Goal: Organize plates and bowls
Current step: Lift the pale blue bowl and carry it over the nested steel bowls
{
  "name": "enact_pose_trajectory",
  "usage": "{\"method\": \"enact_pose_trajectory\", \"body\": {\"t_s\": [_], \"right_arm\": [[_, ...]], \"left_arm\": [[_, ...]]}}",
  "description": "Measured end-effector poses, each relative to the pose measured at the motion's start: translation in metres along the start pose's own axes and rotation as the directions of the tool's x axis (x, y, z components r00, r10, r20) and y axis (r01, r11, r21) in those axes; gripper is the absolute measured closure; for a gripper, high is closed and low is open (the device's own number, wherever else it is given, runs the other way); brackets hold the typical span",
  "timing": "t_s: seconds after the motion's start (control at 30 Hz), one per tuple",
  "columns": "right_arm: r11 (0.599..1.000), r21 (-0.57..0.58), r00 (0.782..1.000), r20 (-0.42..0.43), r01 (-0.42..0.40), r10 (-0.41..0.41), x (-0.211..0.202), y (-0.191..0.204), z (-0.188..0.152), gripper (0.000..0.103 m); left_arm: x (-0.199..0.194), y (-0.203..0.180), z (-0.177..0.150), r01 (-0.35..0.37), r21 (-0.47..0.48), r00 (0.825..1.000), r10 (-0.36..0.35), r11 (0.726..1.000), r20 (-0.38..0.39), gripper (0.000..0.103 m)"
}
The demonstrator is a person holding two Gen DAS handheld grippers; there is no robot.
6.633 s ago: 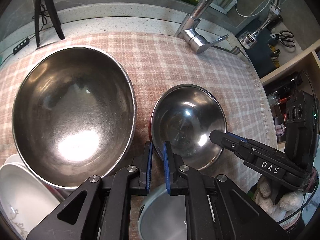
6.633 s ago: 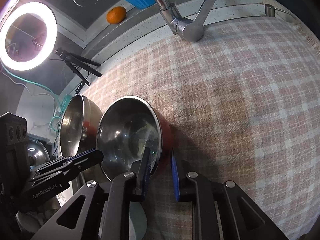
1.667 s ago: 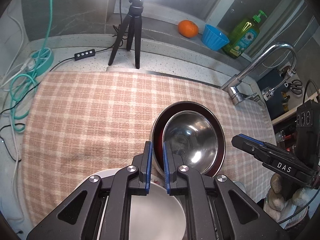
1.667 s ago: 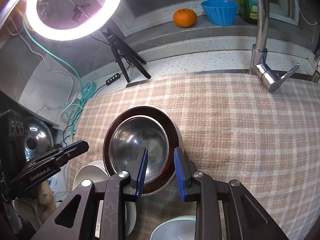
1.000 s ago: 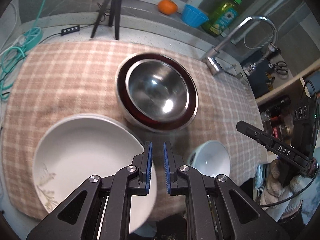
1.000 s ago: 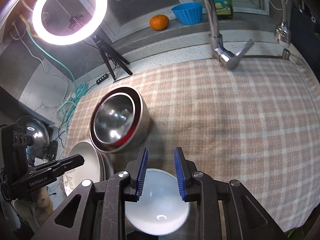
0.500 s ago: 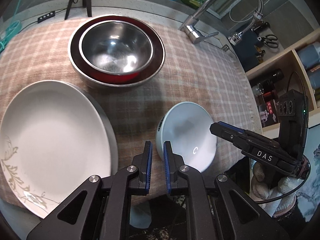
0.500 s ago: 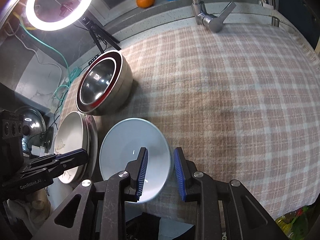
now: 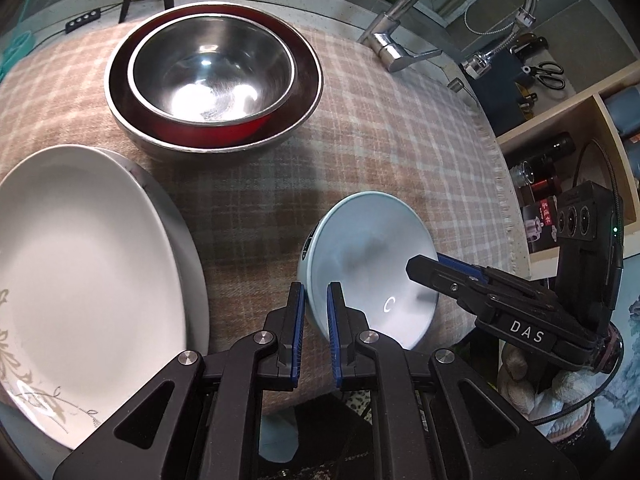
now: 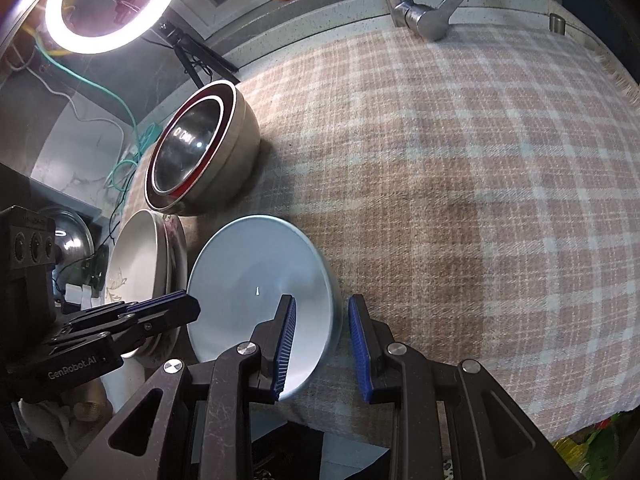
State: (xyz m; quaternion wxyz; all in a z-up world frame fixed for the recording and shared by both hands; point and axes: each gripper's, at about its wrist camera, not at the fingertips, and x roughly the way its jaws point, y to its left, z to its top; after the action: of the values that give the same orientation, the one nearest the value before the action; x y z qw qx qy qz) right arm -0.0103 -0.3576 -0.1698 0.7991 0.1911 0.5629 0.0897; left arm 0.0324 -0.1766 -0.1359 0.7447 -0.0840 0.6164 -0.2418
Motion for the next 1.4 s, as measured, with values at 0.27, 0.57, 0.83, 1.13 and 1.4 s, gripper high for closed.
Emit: {"method": "enact_pose_trajectory", "body": {"t_s": [0.27,0.57,0.83,1.13,1.4], "right_arm": [[1.000,-0.006,1.000,-0.014,0.005,-0.005,0.004,0.002,0.000,0.085],[0.999,-0.008,0.999,-0.017,0.035,-0.035,0.005,0.001,0.000,0.092],[0.999,-0.006,0.999,-0.003,0.045,-0.045,-0.001,0.002,0.004,0.094],[0.999,-0.025,0.999,0.013,0.037,-0.036,-0.009,0.014,0.014,0.094],[0.999,-0.036,0.999,0.030,0.023,-0.022,-0.020,0.029,0.028,0.094]], "left_arm": [[0.003,0.001,-0.001,-0.018,0.013,1.000,0.018,1.000,0.002,0.093],[0.005,-0.007,-0.001,-0.080,0.074,0.997,0.079,0.994,0.017,0.095],[0.001,-0.007,0.000,-0.071,0.074,0.997,0.069,0.995,0.029,0.095],[-0.016,-0.005,0.008,-0.063,0.059,0.996,0.059,0.996,0.072,0.095],[-0.033,-0.002,0.015,-0.052,0.049,0.993,0.046,0.997,0.106,0.095]]}}
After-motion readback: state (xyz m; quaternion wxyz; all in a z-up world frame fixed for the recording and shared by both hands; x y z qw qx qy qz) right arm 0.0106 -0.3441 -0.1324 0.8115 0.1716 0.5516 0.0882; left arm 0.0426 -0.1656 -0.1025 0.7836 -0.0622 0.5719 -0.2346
